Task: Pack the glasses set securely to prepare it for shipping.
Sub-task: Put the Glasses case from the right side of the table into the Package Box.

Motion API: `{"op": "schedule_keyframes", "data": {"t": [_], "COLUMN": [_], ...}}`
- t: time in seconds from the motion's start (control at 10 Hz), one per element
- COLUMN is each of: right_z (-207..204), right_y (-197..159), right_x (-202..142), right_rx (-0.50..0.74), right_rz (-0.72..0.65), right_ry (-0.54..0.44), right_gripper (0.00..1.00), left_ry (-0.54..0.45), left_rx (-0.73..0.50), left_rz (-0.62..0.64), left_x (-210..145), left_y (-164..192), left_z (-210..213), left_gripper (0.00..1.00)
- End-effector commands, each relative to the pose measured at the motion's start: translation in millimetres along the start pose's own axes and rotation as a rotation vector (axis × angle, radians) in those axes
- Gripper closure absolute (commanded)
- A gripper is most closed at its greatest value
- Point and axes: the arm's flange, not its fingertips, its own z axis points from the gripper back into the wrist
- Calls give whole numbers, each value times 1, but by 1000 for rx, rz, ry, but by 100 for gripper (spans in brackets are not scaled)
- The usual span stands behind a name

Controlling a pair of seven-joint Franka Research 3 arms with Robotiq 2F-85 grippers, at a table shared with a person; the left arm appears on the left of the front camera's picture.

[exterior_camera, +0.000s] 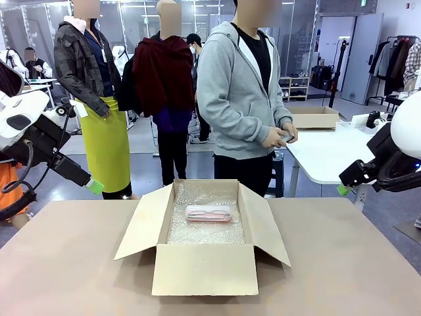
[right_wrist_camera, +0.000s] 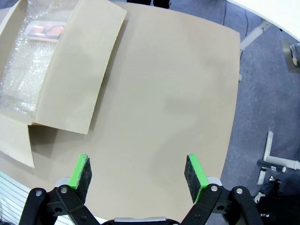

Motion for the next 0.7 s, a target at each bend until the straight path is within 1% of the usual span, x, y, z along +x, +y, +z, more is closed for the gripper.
{"op": "schedule_keyframes", "data": {"t": [0.0,0.6], "right_z": [-1,-1], "right_y": [1,1], "right_x": [0,0], "right_rx": [-7,-7], "right_rz": [-3,-3], "right_ry": [2,2], "right_gripper": [0,0], "left_ry": [-9,-9], "left_rx": [-15,-15], "left_rz": [-7,-7], "left_x": [0,0], "left_y": [1,1], "left_z": [2,2], "left_gripper": [0,0]}}
